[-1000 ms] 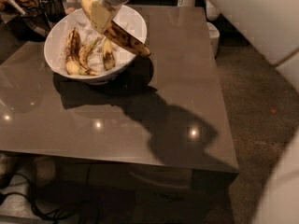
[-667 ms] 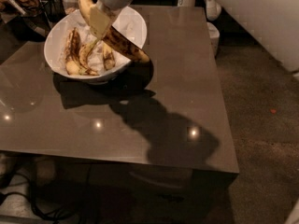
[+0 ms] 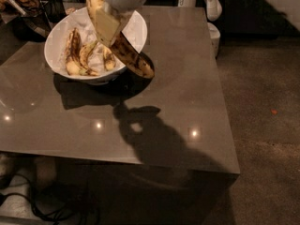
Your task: Pick banana from white bowl
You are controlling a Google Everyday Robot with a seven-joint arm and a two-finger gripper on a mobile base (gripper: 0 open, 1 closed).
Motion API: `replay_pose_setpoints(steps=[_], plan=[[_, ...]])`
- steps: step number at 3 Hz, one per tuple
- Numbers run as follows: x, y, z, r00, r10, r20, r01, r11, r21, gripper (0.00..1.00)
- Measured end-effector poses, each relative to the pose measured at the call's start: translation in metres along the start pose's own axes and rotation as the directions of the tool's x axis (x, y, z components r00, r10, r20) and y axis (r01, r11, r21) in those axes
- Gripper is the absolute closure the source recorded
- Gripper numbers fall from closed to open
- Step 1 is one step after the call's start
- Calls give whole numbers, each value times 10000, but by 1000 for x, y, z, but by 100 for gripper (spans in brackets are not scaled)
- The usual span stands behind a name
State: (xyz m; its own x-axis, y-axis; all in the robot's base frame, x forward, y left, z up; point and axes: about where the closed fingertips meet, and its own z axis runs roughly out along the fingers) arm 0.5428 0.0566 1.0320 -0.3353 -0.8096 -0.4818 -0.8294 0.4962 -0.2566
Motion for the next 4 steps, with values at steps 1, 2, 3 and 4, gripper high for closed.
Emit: replay_pose_setpoints(steps=[1, 2, 3, 4], plan=[[1, 2, -2, 10000, 4, 2, -4, 10000, -18, 100], [4, 8, -10, 9999, -162, -53, 163, 9998, 132, 100], [24, 32, -25, 9998, -113, -165, 116, 9998, 175, 100], [51, 65, -30, 9984, -47, -562, 53, 9999, 105, 100]])
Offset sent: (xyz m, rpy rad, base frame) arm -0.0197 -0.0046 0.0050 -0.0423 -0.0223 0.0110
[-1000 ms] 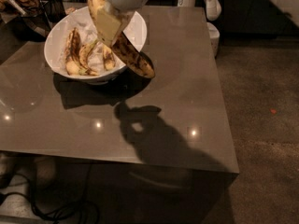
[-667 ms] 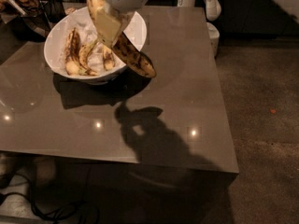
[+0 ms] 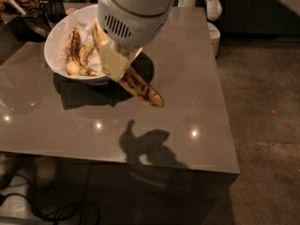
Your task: Pick banana from white bowl
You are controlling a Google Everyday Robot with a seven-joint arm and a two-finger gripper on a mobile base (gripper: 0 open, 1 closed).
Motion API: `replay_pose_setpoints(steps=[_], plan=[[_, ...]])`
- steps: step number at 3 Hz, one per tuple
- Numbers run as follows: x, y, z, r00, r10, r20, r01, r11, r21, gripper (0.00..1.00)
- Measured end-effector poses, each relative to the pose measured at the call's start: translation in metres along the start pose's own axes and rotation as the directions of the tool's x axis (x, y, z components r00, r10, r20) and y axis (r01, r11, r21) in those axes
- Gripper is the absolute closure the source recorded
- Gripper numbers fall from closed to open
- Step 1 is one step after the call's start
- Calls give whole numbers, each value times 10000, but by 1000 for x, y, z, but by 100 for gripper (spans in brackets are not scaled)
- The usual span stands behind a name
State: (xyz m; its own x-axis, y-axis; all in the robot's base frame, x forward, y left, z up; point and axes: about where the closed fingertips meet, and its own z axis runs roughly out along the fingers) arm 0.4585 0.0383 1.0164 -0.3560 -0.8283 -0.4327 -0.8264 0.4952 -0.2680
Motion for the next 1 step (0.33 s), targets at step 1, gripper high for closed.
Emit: replay_pose_setpoints(steps=[1], plan=[[3, 3, 1, 10000, -45, -74, 45, 10000, 11, 100]])
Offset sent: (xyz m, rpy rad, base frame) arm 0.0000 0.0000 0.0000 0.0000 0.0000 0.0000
